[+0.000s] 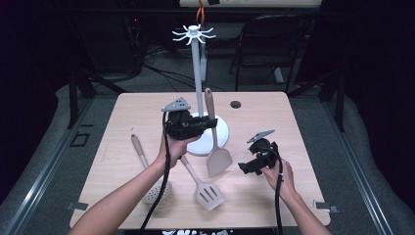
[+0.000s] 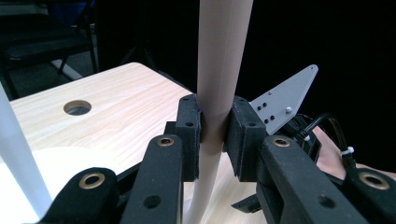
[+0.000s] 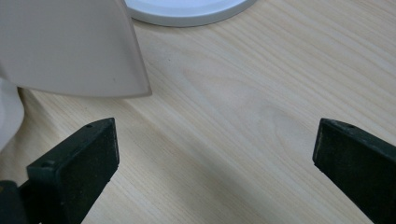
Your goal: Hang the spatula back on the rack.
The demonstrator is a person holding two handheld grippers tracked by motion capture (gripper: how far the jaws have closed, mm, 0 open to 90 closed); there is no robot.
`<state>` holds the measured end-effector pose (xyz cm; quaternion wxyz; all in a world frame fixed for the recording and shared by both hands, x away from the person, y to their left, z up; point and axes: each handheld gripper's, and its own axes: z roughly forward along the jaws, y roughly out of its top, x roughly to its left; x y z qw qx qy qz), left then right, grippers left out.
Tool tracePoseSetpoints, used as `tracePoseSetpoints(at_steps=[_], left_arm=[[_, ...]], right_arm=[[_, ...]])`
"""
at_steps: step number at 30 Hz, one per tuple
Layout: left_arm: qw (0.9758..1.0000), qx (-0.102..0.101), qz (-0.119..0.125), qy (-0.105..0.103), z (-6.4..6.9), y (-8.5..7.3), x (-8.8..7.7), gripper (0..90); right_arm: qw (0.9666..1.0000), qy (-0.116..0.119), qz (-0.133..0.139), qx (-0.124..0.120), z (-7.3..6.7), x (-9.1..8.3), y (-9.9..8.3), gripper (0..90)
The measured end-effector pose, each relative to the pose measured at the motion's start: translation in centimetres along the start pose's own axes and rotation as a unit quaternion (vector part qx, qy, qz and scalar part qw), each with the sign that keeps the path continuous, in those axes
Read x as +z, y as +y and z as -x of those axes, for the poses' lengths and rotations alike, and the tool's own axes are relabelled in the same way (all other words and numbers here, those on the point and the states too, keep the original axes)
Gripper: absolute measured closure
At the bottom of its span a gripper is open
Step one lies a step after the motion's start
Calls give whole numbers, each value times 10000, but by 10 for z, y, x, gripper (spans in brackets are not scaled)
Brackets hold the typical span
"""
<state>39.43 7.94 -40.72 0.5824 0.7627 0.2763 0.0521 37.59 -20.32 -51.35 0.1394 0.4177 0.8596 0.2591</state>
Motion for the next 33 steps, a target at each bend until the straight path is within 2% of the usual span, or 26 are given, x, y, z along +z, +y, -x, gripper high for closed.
tracePoseSetpoints(at_steps=[9, 15, 27, 29, 30, 33], left_arm=[[9998, 170, -81, 95, -2, 9, -7, 762], [9997, 204, -10, 152, -5, 14, -12, 763], [9997, 228, -22, 109, -16, 23, -17, 762], [9996, 247, -19, 97, -17, 25, -18, 762], [9996, 259, -31, 90, -18, 27, -18, 762], [9994, 309, -78, 94, -19, 31, -17, 762]], right_arm=[[10000, 0, -50, 24, 1, 2, -1, 0], [10000, 0, -65, -5, 0, 3, -1, 0], [9999, 1, -102, -119, 0, 3, -1, 0], [10000, 32, -64, -54, -1, 5, -3, 0], [9998, 27, -154, -112, 0, 4, -3, 0], [9999, 17, -130, -87, 0, 3, -5, 0]])
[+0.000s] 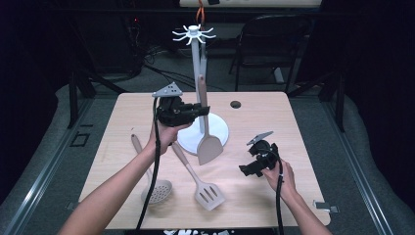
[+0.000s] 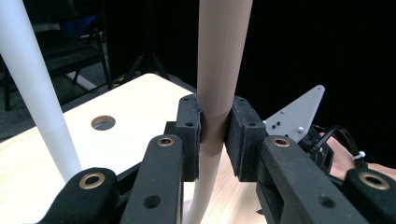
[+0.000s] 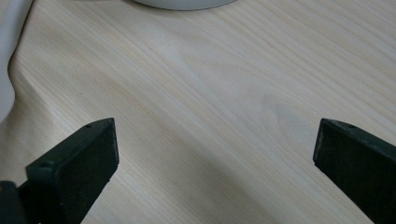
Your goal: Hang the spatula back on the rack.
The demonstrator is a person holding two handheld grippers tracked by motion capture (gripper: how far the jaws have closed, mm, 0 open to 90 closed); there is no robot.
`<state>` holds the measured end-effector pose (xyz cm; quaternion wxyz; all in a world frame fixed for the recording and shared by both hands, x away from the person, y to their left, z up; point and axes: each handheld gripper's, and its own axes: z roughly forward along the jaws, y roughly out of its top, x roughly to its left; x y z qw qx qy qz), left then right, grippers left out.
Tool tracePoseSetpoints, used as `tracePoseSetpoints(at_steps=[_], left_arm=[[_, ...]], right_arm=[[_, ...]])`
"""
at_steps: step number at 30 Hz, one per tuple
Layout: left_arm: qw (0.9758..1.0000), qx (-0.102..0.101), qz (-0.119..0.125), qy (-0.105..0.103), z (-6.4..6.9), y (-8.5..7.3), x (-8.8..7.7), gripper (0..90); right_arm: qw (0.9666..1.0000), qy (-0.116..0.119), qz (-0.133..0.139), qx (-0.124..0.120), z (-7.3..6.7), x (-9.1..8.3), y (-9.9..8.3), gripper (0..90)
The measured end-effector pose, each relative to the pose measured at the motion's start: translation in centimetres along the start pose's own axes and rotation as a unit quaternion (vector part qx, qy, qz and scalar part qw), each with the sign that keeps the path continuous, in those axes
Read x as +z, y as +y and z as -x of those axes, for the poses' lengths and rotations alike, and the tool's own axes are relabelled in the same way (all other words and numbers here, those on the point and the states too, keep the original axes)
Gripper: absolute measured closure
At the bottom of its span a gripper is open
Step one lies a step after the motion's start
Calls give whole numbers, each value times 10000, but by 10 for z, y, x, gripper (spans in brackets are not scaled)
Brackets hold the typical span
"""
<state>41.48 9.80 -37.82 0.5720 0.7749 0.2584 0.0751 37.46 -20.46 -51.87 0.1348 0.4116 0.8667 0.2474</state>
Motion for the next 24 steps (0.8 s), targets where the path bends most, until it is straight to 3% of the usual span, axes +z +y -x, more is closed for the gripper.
tracePoseSetpoints(at_steps=[24], left_arm=[[9994, 219, -145, 240, -14, 32, 9, 762]], right_arm=[[9999, -1, -140, -83, 0, 2, 0, 0]])
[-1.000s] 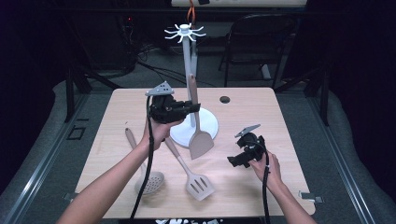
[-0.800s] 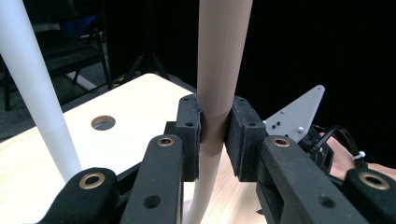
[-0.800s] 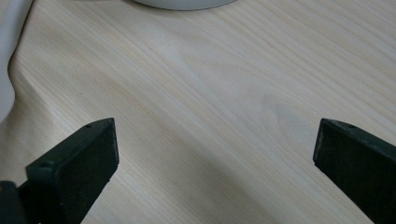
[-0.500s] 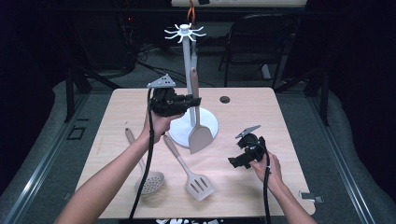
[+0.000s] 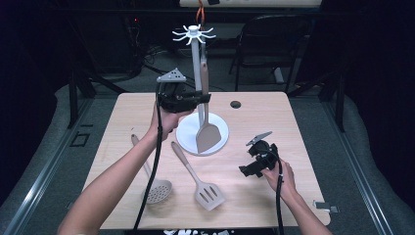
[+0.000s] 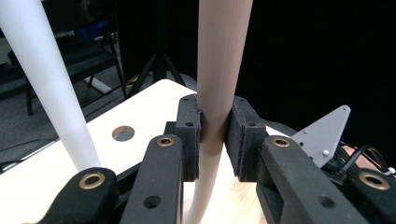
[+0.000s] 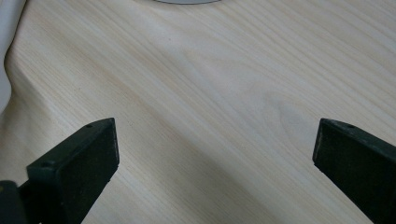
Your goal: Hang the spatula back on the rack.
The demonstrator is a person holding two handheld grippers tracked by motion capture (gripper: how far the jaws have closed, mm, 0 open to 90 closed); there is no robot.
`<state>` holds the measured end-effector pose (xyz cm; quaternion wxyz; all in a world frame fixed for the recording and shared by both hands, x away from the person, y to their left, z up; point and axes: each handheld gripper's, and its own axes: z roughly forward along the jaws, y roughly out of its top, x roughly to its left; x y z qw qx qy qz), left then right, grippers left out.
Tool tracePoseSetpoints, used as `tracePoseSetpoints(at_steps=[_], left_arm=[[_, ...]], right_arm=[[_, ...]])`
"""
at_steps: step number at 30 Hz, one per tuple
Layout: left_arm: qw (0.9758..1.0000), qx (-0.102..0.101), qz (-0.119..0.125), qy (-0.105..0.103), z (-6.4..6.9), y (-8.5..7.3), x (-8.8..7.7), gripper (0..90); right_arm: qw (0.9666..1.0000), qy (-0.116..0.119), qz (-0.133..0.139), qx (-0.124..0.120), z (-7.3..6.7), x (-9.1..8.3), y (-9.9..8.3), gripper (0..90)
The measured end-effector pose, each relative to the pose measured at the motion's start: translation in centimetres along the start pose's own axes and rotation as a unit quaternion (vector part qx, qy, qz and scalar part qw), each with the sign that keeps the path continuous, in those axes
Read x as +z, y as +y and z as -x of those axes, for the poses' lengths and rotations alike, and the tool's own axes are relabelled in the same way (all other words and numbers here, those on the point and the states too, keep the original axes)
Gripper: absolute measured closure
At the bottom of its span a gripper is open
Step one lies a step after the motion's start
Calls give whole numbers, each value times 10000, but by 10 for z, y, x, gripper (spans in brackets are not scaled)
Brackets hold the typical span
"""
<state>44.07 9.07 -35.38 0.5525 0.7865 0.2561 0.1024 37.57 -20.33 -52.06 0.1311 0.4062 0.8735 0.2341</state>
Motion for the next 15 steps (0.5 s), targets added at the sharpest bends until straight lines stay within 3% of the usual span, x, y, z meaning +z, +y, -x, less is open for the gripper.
tracePoseSetpoints(at_steps=[8, 15], left_arm=[[9999, 87, -6, 86, -3, 14, 3, 762], [9999, 114, 11, 102, -4, 27, 4, 762]], right_arm=[[9999, 21, 83, 117, -3, 3, -1, 0], [10000, 54, -59, -17, -3, 1, 0, 0]])
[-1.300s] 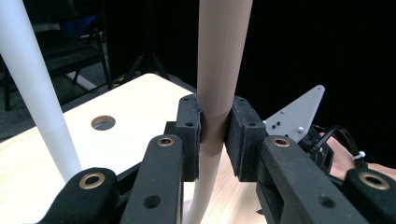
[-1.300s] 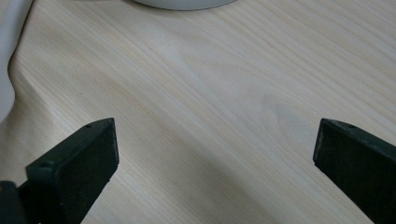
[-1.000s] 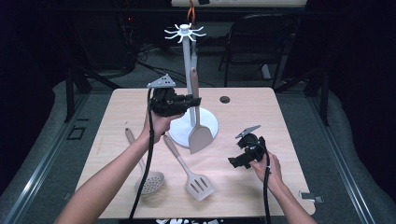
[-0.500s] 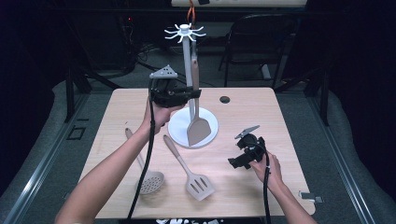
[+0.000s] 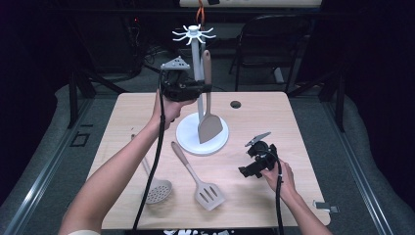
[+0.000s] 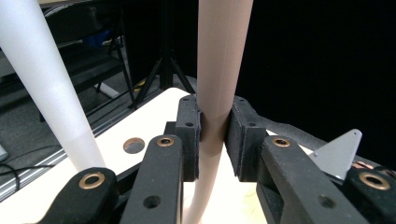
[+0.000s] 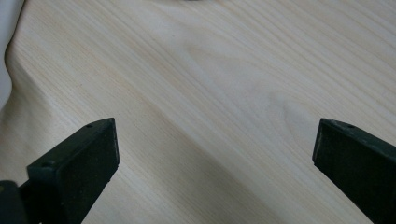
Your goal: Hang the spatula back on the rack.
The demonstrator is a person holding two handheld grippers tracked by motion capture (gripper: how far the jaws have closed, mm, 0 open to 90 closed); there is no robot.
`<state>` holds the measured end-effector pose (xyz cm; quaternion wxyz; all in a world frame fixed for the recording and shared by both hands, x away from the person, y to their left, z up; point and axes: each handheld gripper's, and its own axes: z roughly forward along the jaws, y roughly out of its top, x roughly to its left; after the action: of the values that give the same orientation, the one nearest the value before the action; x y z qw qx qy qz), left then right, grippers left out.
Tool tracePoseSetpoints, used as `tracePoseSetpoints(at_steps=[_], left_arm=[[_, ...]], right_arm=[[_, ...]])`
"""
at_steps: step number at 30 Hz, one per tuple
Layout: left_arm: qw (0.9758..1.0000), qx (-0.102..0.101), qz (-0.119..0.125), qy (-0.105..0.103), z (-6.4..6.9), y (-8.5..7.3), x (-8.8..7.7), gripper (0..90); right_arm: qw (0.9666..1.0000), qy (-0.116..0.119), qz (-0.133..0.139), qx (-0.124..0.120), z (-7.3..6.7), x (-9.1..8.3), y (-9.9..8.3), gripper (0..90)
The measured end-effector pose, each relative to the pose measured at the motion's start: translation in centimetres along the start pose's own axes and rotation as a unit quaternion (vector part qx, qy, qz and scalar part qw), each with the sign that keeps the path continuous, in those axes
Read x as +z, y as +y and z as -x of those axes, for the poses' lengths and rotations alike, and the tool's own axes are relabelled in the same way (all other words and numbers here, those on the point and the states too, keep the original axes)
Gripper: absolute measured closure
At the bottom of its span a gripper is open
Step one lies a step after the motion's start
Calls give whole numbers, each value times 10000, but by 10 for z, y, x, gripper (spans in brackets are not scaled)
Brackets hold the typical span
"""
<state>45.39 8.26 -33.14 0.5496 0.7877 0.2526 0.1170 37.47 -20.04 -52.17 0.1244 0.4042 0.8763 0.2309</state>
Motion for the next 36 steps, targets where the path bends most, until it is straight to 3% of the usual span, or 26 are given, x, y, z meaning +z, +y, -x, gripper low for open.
tracePoseSetpoints(at_steps=[14, 27, 33, 36], left_arm=[[10000, -45, 36, 33, -7, 16, 2, 762], [9994, -324, 78, 114, -21, 16, 3, 761], [9987, -458, 46, 224, -28, 12, 5, 759], [9985, -414, 50, 354, -28, 12, 5, 753]], right_arm=[[9999, -44, -57, -95, 0, 0, 0, 0], [10000, 47, -24, -69, -1, 2, -1, 1], [9998, 5, -141, -164, -1, 2, 0, 0], [9997, 12, -153, -186, -1, 2, 0, 1]])
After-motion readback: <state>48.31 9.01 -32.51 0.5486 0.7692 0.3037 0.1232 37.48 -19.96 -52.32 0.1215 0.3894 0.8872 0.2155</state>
